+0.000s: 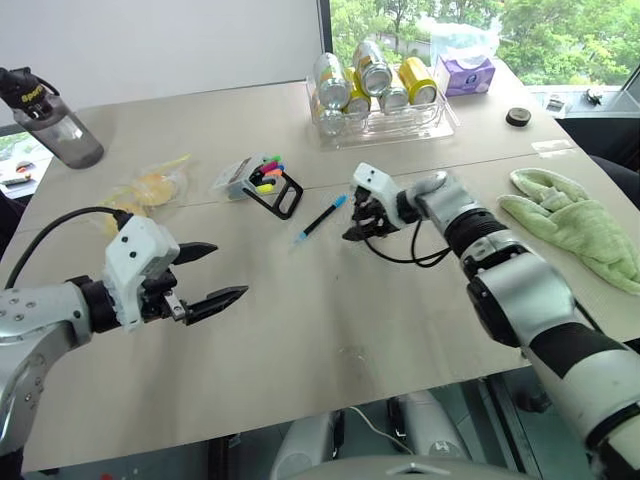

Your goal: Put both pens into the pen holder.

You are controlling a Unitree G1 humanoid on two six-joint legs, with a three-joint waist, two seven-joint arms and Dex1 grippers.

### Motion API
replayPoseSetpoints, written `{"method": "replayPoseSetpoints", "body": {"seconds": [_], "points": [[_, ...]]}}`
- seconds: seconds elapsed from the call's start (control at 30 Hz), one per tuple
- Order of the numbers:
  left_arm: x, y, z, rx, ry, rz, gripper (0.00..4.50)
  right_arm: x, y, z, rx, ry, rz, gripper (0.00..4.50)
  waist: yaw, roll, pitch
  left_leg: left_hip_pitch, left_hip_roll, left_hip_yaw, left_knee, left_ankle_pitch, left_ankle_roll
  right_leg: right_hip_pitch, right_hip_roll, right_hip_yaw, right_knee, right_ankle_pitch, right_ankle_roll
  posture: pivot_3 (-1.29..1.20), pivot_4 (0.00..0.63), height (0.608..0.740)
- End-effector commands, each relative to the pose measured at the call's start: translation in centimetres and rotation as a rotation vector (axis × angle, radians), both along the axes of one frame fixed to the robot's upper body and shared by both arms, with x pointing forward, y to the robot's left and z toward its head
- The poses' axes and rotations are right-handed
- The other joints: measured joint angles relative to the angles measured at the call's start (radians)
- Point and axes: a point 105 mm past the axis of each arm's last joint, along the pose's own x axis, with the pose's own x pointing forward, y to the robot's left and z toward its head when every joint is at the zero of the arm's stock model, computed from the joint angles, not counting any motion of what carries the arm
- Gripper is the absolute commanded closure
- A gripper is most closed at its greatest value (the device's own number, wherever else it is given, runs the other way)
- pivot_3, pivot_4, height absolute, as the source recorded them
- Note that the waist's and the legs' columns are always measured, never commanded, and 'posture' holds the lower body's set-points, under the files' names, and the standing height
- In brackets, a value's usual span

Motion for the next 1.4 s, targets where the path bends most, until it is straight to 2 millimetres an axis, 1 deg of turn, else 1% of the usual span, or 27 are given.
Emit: {"method": "replayPoseSetpoints", "body": {"seconds": [0.03,0.1,0.23,0.3,0.4,0.53,0.63,0.77,0.83,1.13,1.23,1.4], "points": [[0.0,-0.2,0.4,0.011,-0.019,-0.018,0.00,0.0,1.4,3.1,0.061,-0.209,0.122,1.67,-0.006,0.000,0.000,0.000,0.000,0.000,0.000,0.000,0.000,0.000,0.000,0.000,0.000,0.000,0.000,0.00,0.150,0.740],[0.0,-0.2,0.4,0.011,-0.020,-0.019,0.00,0.0,2.2,3.5,0.071,-0.297,0.158,1.67,-0.011,0.000,0.000,0.001,0.001,0.002,-0.001,0.000,0.000,-0.001,0.001,0.002,0.001,0.000,0.000,0.00,0.150,0.740],[0.1,0.2,0.4,0.021,-0.024,0.000,0.00,-0.6,4.1,2.6,0.011,-0.430,0.259,1.67,-0.011,0.000,0.000,0.001,0.001,0.002,-0.001,0.000,0.000,-0.001,0.001,0.002,0.002,0.000,0.000,0.00,0.150,0.740],[0.0,0.7,0.4,0.032,-0.024,0.021,0.00,-0.2,5.4,2.3,0.002,-0.485,0.221,1.67,-0.007,0.000,0.000,0.001,0.001,0.002,0.000,0.000,0.000,-0.001,0.001,0.002,0.002,0.000,0.000,0.00,0.150,0.740],[-0.4,0.9,0.5,0.035,-0.025,0.036,0.00,-0.3,7.2,2.2,0.010,-0.545,0.216,1.67,-0.004,0.000,0.000,0.001,0.001,0.002,0.000,0.000,0.000,-0.001,0.001,0.002,0.002,0.000,0.000,0.00,0.150,0.740],[-0.9,1.0,0.4,0.034,-0.024,0.049,0.00,-0.4,8.4,2.2,-0.025,-0.611,0.230,1.67,0.000,0.000,0.000,0.000,0.001,0.002,0.000,0.000,0.000,-0.001,0.001,0.001,0.001,0.000,0.000,0.00,0.150,0.740],[-1.2,1.1,0.4,0.033,-0.025,0.061,0.00,-1.0,9.4,2.1,-0.003,-0.566,0.249,1.67,-0.001,0.000,0.000,0.001,0.000,0.002,0.000,0.000,0.000,-0.001,0.001,0.002,0.001,0.000,0.000,0.00,0.150,0.740],[-1.5,1.3,0.5,0.035,-0.027,0.075,0.00,-2.0,10.0,1.1,-0.004,-0.394,0.273,1.67,-0.004,0.000,0.000,0.001,0.001,0.001,0.000,0.000,0.000,-0.001,0.001,0.001,0.001,0.000,0.000,0.00,0.150,0.740],[-1.5,1.3,0.6,0.037,-0.027,0.080,0.00,-2.4,10.3,0.9,0.004,-0.337,0.277,1.67,-0.003,0.000,0.000,0.001,0.001,0.001,0.000,0.000,0.000,-0.001,0.001,0.001,0.001,0.000,0.000,0.00,0.150,0.740],[-2.1,1.4,0.8,0.044,-0.032,0.096,0.00,-2.5,11.6,0.4,0.037,-0.288,0.198,1.67,-0.005,0.000,0.000,0.001,0.001,0.001,-0.001,0.000,0.000,-0.001,0.001,0.002,0.001,0.000,0.000,0.00,0.150,0.740],[-2.4,1.5,0.8,0.046,-0.031,0.105,0.00,-2.7,11.6,-0.2,0.030,-0.260,0.184,1.67,-0.004,0.000,0.000,0.001,0.001,0.001,-0.001,0.000,0.000,-0.001,0.001,0.001,0.001,0.000,0.000,0.00,0.150,0.740],[-2.7,1.8,1.0,0.051,-0.032,0.120,0.00,-3.0,11.7,-2.0,-0.015,-0.232,0.169,1.67,-0.003,0.000,0.000,0.001,0.001,0.001,0.000,0.000,0.000,-0.001,0.001,0.001,0.001,0.000,0.000,0.00,0.150,0.740]]}}
